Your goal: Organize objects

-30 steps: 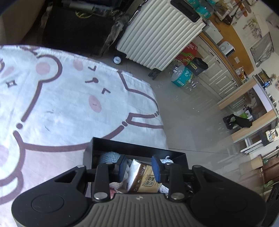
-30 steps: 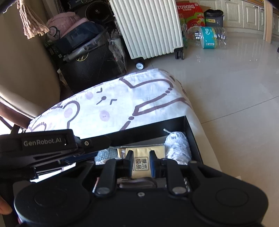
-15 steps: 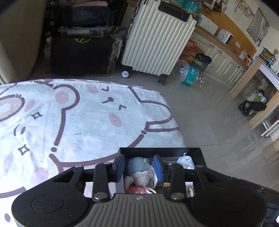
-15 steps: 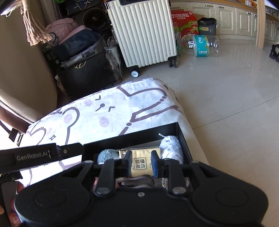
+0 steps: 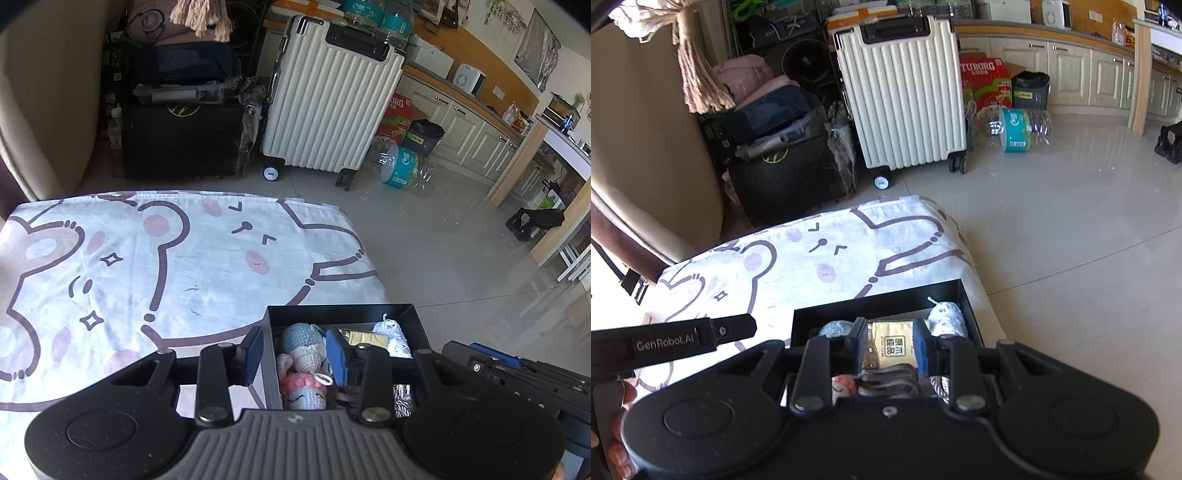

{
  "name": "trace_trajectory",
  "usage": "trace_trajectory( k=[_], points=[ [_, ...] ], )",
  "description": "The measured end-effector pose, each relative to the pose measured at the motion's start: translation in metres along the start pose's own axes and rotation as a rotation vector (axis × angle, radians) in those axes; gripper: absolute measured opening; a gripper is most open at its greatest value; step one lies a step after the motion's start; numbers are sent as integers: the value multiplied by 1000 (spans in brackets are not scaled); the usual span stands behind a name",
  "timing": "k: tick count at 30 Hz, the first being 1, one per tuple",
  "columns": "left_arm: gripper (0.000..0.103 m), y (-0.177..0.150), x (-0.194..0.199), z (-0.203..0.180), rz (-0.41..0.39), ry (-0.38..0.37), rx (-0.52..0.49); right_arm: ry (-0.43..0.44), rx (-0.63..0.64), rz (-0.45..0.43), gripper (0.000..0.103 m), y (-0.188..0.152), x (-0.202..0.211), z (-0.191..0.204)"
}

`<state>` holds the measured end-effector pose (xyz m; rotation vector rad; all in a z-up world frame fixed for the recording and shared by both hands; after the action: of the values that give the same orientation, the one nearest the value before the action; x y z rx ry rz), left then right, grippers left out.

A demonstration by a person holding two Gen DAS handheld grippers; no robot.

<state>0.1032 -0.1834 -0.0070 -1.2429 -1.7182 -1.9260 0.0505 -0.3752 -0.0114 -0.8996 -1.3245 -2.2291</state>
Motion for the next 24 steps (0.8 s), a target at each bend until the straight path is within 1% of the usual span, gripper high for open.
trace_trajectory(
  k=[7,11,13,14,17,18,19,20,22,24],
  points=[
    [40,-11,32,-9,-8,33,-38,2,3,-27,29,-9,35,-2],
    [41,-20,48,-6,-2,64,-57,2,1,-29,30,-16,48,-2],
    [48,-23,56,-4,-2,77,-58,-2,4,-34,30,-18,55,-1],
    [49,-25,60,-4,-2,83,-59,-4,4,-37,31,-19,59,-1],
    [58,-30,68,-3,-1,100,-61,-24,17,-48,34,-23,70,3],
    [64,-32,70,-2,0,106,-63,-32,26,-51,34,-25,73,4],
    [69,-34,73,-3,2,112,-66,-40,35,-51,37,-26,76,5],
    [71,-35,75,-3,3,117,-70,-47,42,-52,41,-28,78,7],
    [79,-38,80,-2,4,130,-77,-61,54,-57,46,-31,84,8],
    [84,-41,84,-2,4,140,-79,-69,60,-59,48,-34,89,9]
  ],
)
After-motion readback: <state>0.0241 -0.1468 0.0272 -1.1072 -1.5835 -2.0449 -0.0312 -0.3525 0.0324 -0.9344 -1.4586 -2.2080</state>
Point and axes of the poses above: each gripper's, at about its wrist camera, not at the fingertips, and x roughly against the way its jaws point, z to its left, y to its top, the point moved 1 cm from there along -x, roughly the way its jaws point, and after that the axes turned 14 degrees about -x, right-handed, at the moved point
